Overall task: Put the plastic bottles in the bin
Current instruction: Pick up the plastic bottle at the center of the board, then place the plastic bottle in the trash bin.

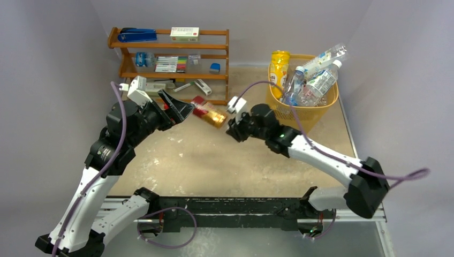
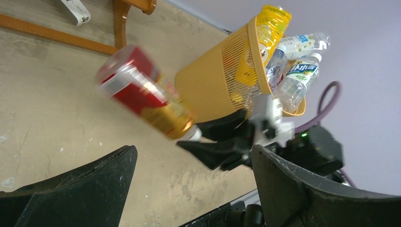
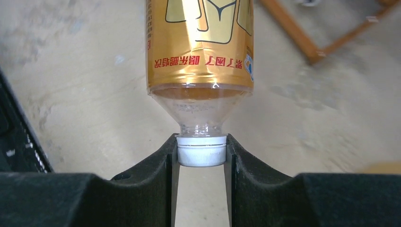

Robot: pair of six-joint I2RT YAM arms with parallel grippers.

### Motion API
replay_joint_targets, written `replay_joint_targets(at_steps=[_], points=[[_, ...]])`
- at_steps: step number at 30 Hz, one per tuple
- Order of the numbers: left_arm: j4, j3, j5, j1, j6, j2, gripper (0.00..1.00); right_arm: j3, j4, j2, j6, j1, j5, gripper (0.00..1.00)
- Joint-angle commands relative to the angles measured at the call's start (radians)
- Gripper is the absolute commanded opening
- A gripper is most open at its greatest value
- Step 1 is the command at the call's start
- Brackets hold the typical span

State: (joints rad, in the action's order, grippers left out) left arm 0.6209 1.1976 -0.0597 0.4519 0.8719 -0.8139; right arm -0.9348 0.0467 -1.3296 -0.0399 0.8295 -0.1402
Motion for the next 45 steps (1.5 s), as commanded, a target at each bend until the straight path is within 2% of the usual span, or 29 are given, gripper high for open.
replay_joint_targets(at_steps=[1, 6, 12, 20, 25, 32, 40, 45], points=[[-0.088, -0.017, -0.015, -0.005, 0.014, 0.025, 0.91, -0.125, -0.115, 0.143, 0.080, -0.106, 0.038, 0.28], [-0.085, -0.026, -0.015, -0.005, 0.010, 0.036, 0.91, -0.289, -0.231, 0.218, 0.105, -0.189, 0.055, 0.29], [-0.082, -0.025, -0.018, -0.005, 0.007, 0.039, 0.91, -0.478, -0.342, 0.244, 0.129, -0.234, 0.136, 0.31], [-0.095, -0.034, -0.040, -0.004, 0.008, 0.033, 0.91, -0.589, -0.398, 0.236, 0.150, -0.318, 0.249, 0.35], [-0.101, -0.033, -0.052, -0.005, 0.005, 0.025, 0.91, -0.563, -0.384, 0.219, 0.194, -0.440, 0.186, 0.35], [-0.105, -0.035, -0.061, -0.005, -0.003, 0.022, 0.91, -0.495, -0.344, 0.243, 0.290, -0.661, -0.014, 0.35], [-0.117, -0.054, -0.068, -0.005, 0.000, 0.026, 0.91, -0.353, -0.243, 0.286, 0.429, -0.707, -0.162, 0.38], [-0.117, -0.059, -0.070, -0.005, 0.000, 0.033, 0.91, -0.245, -0.164, 0.346, 0.515, -0.711, -0.159, 0.39]])
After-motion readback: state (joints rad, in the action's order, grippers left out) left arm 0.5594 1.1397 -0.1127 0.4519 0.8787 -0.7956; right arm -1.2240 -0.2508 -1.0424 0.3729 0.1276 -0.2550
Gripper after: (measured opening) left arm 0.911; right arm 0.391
